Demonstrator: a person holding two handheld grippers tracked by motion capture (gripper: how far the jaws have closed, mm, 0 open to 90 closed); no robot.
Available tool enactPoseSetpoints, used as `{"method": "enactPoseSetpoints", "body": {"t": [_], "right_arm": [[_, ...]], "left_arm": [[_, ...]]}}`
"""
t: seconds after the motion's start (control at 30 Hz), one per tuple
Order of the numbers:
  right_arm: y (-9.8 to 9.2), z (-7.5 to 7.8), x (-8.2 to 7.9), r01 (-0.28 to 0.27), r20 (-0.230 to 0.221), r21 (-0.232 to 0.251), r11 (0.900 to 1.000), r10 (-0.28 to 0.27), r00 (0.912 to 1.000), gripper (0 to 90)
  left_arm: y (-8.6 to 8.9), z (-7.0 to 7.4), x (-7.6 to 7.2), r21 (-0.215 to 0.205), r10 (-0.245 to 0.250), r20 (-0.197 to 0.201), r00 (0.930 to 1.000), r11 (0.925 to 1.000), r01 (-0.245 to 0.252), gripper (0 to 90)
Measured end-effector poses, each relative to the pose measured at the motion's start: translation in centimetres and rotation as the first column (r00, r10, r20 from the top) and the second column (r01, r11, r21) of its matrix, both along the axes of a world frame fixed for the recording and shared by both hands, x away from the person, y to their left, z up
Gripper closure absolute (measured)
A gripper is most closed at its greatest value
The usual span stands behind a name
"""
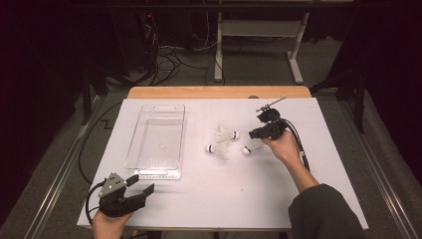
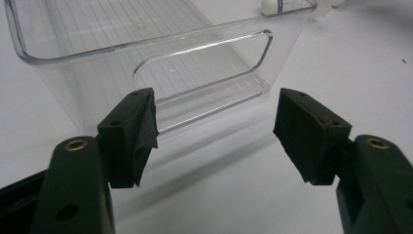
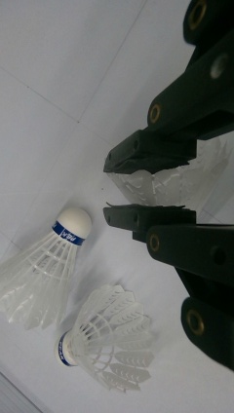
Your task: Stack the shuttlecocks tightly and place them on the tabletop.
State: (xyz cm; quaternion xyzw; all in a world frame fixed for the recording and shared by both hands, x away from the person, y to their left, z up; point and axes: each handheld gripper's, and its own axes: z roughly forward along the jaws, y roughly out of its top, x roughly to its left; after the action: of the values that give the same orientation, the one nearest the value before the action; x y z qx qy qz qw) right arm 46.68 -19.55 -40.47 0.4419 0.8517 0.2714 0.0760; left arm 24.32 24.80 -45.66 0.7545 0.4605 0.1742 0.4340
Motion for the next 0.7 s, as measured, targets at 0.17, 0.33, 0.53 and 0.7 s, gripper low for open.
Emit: {"method": "enactPoseSetpoints", "body": {"t": [0.17,0.33,0.53,0.7], "right_arm": [[-0.2,0.1,-0.2,-0.009,-0.019,0.018,1.0,0.01,0.9998,81.2],[-0.4,0.3,-0.6,-0.034,-0.031,0.035,0.999,0.035,0.9989,84.7],[-0.8,0.3,-1.6,-0.056,-0.036,0.051,0.997,0.058,0.9977,87.7],[-1.1,0.3,-2.3,-0.069,-0.048,0.085,0.994,0.073,0.9962,89.2]], "left_arm": [[0.0,0.0,0.0,0.001,0.0,0.0,1.0,1.0,0.0,32.8],[0.0,0.0,0.0,0.0,0.0,0.0,1.0,1.0,0.0,32.8],[0.0,0.0,0.0,0.002,0.001,-0.001,1.0,1.0,-0.001,32.9],[0.0,0.0,0.0,0.004,0.0,-0.004,1.0,1.0,0.0,32.9]]}}
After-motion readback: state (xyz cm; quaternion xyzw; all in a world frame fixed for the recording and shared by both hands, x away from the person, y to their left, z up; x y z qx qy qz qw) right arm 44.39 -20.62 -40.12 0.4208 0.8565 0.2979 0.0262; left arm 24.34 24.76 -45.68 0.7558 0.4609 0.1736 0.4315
